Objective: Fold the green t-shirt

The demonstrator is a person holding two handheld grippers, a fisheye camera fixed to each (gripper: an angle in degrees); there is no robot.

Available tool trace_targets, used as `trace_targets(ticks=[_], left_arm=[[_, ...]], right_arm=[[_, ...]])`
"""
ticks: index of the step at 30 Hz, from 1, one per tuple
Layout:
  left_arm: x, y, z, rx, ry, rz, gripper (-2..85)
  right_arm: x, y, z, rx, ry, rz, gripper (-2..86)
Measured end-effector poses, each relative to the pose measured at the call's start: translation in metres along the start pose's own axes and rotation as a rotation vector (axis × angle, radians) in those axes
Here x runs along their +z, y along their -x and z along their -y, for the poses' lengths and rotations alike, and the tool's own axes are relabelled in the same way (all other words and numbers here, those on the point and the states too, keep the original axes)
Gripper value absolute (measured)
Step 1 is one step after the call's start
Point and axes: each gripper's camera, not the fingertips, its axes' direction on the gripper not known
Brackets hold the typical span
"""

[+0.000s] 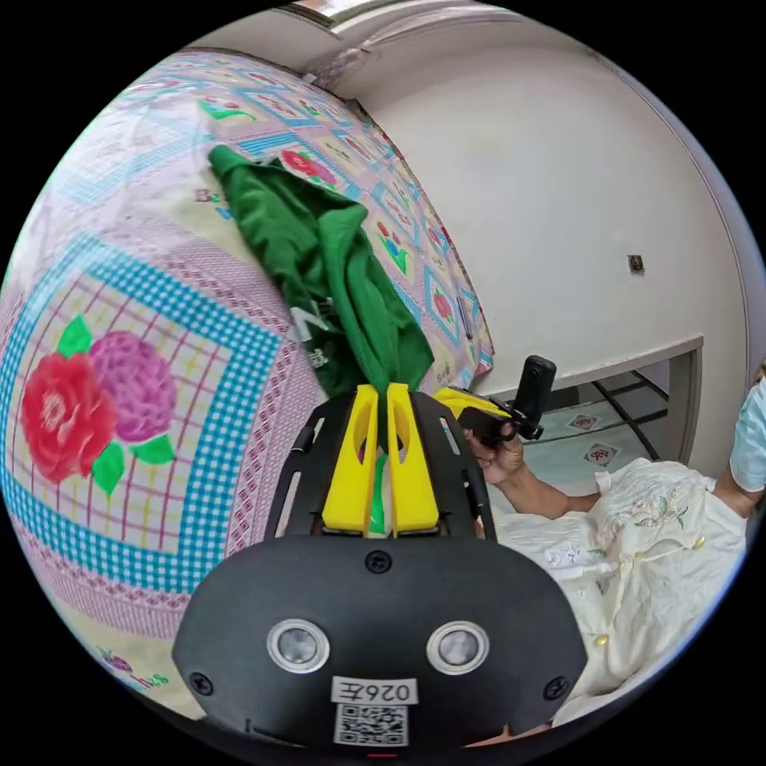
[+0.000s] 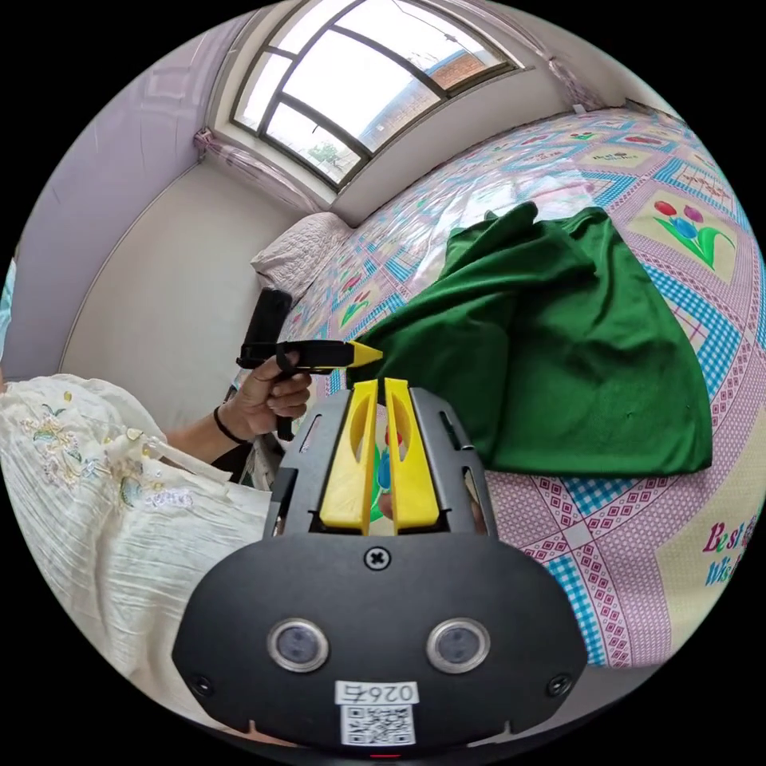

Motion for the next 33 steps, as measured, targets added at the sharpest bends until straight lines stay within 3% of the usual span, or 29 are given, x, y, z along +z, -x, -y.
trace_targets(ticks=[8, 12, 15, 19, 22, 28, 33], left_arm=[[-0.123, 0.094, -0.118, -0.485, -0.337, 0.244, 3.4], [-0.161, 0.111, -0.165, -0.712, -0.611, 0.366, 4.5], [-0.179, 0.098, -0.150, -0.667, -0.707, 0.403, 4.9], [-0.165, 0.067, -0.037, -0.361, -0.507, 0.501, 8.9], [-0.134, 0.061, 0.052, -0.195, -0.387, 0.378, 11.4], [-0.055, 0.049, 0.189, 0.028, -0.078, 0.345, 13.8], [-0.011, 0.063, 0.237, 0.069, 0.174, 0.279, 15.9]], right_arm=[[0.010, -0.043, 0.018, 0.044, -0.009, -0.078, -1.1], [0.022, -0.062, 0.050, 0.043, -0.020, -0.150, -1.2], [0.039, -0.070, 0.082, 0.015, -0.022, -0.212, -1.1], [0.076, -0.080, 0.146, -0.053, -0.022, -0.315, 0.3], [0.111, -0.090, 0.195, -0.107, -0.006, -0.383, 1.2], [0.172, -0.127, 0.267, -0.125, 0.070, -0.409, 3.7], [0.210, -0.156, 0.303, -0.151, 0.140, -0.394, 7.4]])
